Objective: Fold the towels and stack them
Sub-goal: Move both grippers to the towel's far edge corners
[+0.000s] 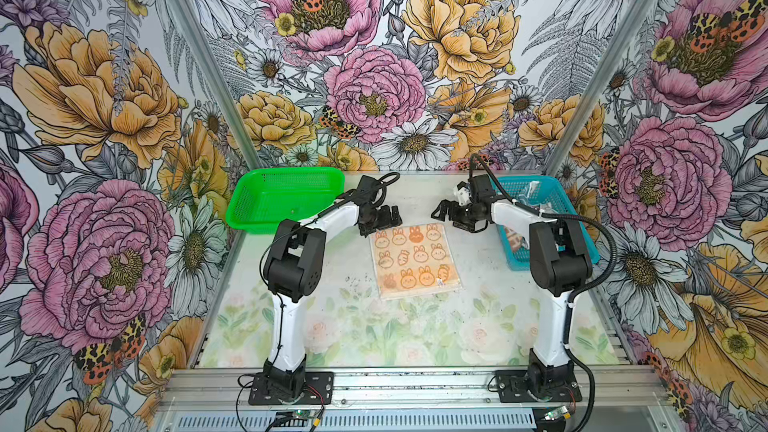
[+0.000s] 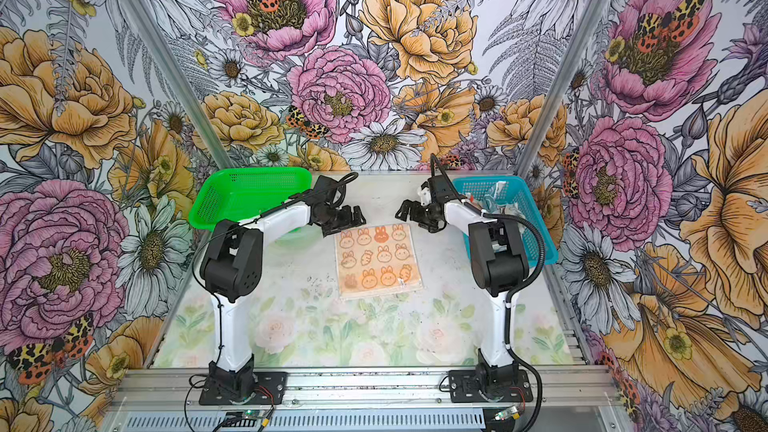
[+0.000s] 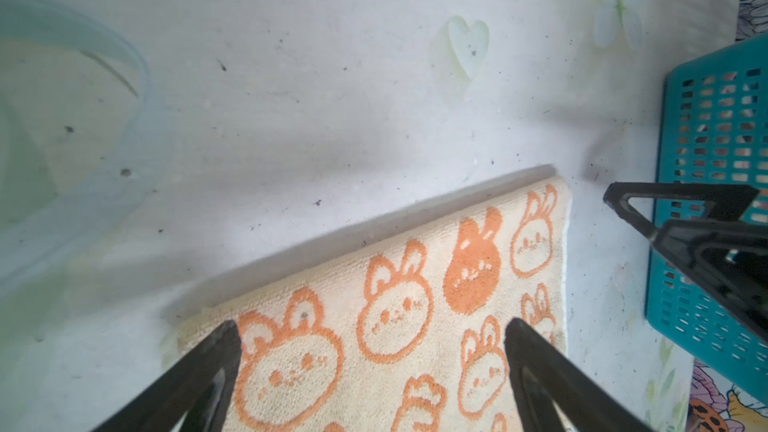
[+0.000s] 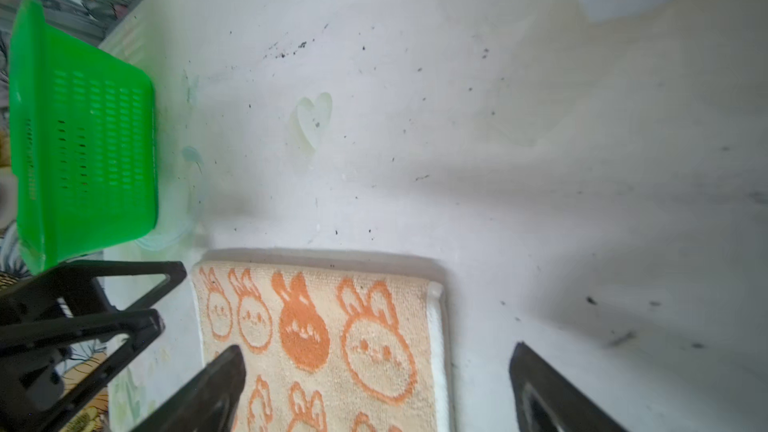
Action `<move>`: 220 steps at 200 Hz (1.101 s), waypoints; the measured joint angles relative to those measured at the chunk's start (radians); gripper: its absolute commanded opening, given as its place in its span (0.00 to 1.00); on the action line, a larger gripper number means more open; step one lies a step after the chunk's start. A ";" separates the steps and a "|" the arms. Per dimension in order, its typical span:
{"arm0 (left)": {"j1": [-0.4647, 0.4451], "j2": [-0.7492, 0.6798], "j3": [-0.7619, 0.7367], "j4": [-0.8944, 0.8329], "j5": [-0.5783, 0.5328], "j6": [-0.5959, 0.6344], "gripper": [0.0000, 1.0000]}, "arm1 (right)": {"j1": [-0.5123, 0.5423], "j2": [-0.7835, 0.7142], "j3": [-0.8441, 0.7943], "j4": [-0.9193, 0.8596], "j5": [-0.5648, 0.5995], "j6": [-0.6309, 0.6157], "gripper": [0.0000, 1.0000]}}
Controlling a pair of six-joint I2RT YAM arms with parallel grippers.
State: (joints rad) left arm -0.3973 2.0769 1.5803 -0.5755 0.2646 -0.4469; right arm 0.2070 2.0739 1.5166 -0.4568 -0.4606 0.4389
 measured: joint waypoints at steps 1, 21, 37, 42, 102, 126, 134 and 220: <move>0.000 -0.001 0.000 0.000 -0.001 0.002 0.99 | 0.000 0.000 0.002 -0.002 0.003 -0.003 0.96; -0.008 -0.025 -0.001 -0.018 -0.010 0.019 0.99 | 0.019 0.000 0.053 -0.074 0.078 -0.108 0.92; -0.019 -0.049 -0.009 -0.026 -0.018 0.032 0.99 | 0.043 0.010 0.095 -0.129 0.135 -0.194 0.86; -0.022 -0.055 -0.012 -0.027 -0.020 0.034 0.99 | 0.050 0.015 0.108 -0.142 0.150 -0.210 0.84; -0.068 -0.111 -0.068 -0.031 -0.037 0.040 0.99 | 0.102 0.121 0.196 -0.245 0.272 -0.378 0.58; -0.080 -0.112 -0.085 -0.035 -0.039 0.040 0.99 | 0.100 0.154 0.216 -0.275 0.297 -0.406 0.55; -0.080 -0.112 -0.091 -0.035 -0.040 0.040 0.99 | 0.100 0.161 0.224 -0.281 0.303 -0.411 0.55; -0.079 -0.137 -0.122 -0.042 -0.040 0.044 0.99 | 0.101 0.203 0.291 -0.323 0.325 -0.433 0.47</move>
State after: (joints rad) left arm -0.4767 1.9400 1.4586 -0.6174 0.2241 -0.4026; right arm 0.3077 2.2772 1.8072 -0.7795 -0.1356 0.0063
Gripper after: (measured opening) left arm 0.990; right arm 0.482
